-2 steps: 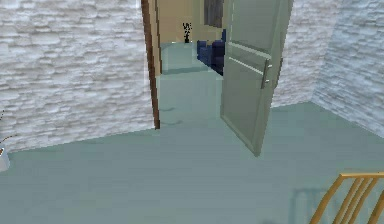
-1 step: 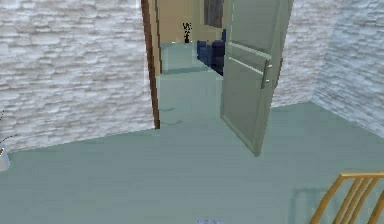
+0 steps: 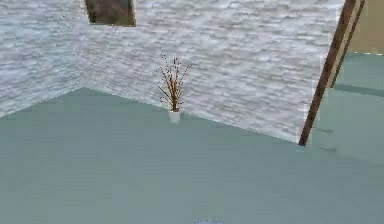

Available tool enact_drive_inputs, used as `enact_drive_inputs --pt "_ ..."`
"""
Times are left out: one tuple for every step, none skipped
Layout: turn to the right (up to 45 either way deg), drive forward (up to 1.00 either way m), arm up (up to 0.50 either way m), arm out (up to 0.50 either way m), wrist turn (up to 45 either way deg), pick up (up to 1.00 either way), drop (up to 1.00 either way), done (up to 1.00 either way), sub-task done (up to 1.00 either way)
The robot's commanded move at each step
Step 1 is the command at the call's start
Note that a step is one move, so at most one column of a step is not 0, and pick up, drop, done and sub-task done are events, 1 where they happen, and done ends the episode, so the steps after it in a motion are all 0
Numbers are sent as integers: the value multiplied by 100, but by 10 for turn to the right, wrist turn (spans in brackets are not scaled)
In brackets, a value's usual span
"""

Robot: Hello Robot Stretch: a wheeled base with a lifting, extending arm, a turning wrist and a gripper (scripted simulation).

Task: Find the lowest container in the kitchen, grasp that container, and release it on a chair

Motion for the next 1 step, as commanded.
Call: enact_drive_inputs --pt "-240 0 0 0 0 0 0 0 0"
